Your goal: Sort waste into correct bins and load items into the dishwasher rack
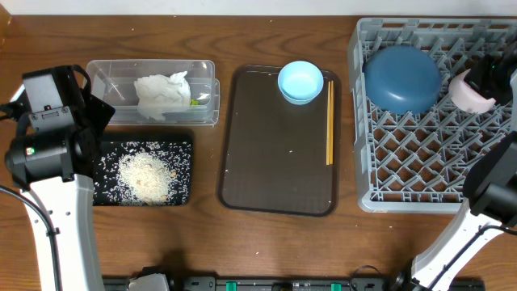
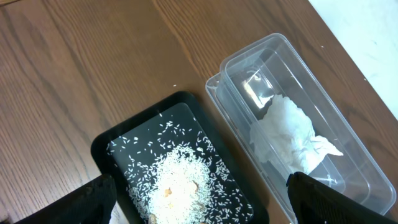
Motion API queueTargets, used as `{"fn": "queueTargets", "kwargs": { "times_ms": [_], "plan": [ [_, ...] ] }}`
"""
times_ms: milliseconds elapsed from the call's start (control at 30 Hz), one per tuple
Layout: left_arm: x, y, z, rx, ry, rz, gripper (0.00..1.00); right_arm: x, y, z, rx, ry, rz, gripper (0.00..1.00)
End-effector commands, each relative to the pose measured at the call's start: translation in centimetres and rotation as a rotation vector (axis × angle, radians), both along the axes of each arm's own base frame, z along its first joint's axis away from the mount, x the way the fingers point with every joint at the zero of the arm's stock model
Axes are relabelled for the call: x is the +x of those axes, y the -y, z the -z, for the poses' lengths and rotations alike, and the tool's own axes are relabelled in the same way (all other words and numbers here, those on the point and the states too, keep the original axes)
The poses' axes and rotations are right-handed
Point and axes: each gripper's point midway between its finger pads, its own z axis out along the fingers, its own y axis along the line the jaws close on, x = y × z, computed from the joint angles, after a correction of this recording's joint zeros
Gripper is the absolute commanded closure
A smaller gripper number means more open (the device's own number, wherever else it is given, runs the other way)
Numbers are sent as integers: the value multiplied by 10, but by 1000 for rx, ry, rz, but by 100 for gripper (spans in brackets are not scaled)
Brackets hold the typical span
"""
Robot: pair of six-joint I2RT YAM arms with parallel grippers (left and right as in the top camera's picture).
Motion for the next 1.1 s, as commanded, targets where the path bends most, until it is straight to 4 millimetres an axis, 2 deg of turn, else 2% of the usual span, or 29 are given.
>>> {"fn": "queueTargets", "kwargs": {
  "times_ms": [0, 67, 167, 233, 300, 400, 500, 600, 767, 900, 1067],
  "plan": [
    [-2, -5, 2, 8, -7, -27, 10, 3, -10, -10, 33, 29, -42, 99],
    [-2, -5, 2, 8, -7, -27, 10, 4, -12, -28, 33, 73, -48, 99],
    [-2, -5, 2, 8, -7, -27, 10, 3, -7, -73, -10, 166, -42, 97],
    [-2, -5, 2, 8, -7, -27, 10, 0, -1, -104, -54, 233, -48, 83],
    [-2, -5, 2, 8, -7, -27, 9, -9, 7, -139, -108, 299, -38, 62],
    [-2, -5, 2, 8, -7, -27, 10, -28, 26, -179, -201, 358, 22, 44],
    [-2, -5, 2, 8, -7, -27, 10, -49, 52, -199, -303, 356, 90, 30],
    [-2, -5, 2, 8, -7, -27, 10, -59, 73, -196, -391, 298, 50, 27],
    [-2, -5, 2, 8, -7, -27, 10, -68, 104, -163, -395, 198, -18, 25],
    [-2, -5, 2, 8, -7, -27, 9, -53, 99, -129, -305, 207, -245, 23],
    [-2, -5, 2, 8, -7, -27, 10, -51, 108, -95, -255, 165, -248, 23]
  ]
}}
